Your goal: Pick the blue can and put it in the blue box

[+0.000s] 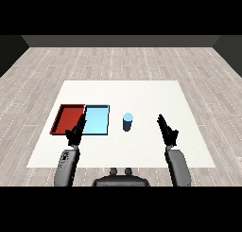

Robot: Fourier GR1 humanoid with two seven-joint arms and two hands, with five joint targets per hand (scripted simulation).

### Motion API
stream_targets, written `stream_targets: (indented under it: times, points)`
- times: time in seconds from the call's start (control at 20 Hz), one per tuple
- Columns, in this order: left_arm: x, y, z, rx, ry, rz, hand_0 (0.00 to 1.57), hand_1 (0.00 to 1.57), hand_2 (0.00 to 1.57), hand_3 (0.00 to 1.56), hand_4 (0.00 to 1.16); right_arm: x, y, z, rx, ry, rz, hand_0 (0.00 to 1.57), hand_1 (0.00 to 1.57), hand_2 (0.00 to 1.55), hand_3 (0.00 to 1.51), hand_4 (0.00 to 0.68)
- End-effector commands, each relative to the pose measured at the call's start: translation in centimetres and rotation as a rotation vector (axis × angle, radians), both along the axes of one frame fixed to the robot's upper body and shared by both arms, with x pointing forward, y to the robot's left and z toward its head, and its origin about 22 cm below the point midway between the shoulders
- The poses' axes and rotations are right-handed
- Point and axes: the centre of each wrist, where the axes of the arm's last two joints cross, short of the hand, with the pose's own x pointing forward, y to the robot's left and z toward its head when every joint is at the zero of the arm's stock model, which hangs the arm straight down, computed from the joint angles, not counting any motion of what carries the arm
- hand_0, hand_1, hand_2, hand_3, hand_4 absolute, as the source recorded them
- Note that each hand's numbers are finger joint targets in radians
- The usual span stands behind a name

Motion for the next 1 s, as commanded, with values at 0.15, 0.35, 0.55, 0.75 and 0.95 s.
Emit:
stream_targets:
  times: [0.15, 0.35, 0.55, 0.75, 0.95]
  points:
    - [-0.1, 0.3, -0.2, 0.038, 0.011, -0.019, 0.00, 0.00, 0.00, 0.00, 0.00, 3.1, 3.0, 0.9, -0.002, -0.021, -0.029, 0.00, 0.00, 0.00, 0.00, 0.000]
    - [0.6, -0.4, 3.2, -0.125, -0.404, -0.018, 0.00, 0.00, 0.00, 0.00, 0.00, 3.9, 5.5, 4.0, 0.208, -0.294, 0.088, 0.00, 0.00, 0.00, 0.00, 0.000]
    - [-0.7, 0.0, 0.9, -0.156, -0.455, -0.008, 0.00, 0.00, 0.00, 0.00, 0.00, 5.6, 4.3, 4.3, 0.239, -0.324, 0.103, 0.00, 0.00, 0.00, 0.00, 0.000]
    - [-1.1, -2.6, 1.0, -0.156, -0.460, -0.034, 0.00, 0.00, 0.00, 0.00, 0.00, 5.3, 5.5, 1.9, 0.243, -0.331, 0.090, 0.00, 0.00, 0.00, 0.00, 0.000]
    - [-0.3, 0.6, -1.1, -0.177, -0.440, -0.036, 0.00, 0.00, 0.00, 0.00, 0.00, 5.1, 4.7, 2.1, 0.247, -0.328, 0.099, 0.00, 0.00, 0.00, 0.00, 0.000]
